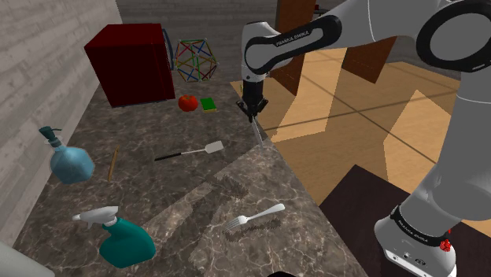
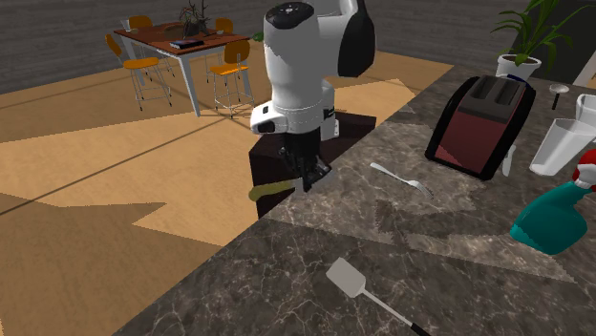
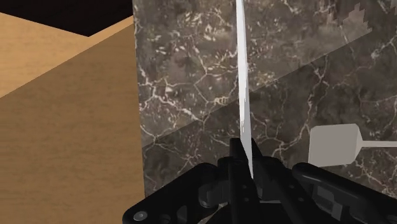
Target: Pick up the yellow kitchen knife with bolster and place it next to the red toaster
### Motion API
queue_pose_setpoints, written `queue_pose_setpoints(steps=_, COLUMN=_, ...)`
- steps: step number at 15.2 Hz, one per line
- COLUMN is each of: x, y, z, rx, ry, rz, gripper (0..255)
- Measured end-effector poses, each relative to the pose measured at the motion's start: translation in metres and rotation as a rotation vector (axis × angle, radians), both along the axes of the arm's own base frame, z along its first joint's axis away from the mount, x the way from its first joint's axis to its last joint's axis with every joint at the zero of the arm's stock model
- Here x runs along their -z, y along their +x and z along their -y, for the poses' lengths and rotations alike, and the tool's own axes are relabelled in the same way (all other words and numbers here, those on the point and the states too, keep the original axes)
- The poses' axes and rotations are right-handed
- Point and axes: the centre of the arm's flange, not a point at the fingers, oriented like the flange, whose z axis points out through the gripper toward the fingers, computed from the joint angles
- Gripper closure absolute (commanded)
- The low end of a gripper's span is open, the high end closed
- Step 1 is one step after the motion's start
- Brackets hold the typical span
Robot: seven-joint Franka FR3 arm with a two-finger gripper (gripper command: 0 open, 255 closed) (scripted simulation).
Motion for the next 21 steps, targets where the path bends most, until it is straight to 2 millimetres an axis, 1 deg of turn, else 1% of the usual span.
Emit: queue_pose_setpoints(steps=21, x=-0.11, y=0.0, z=0.001, rx=0.0, ry=0.0, rz=0.0, gripper=255)
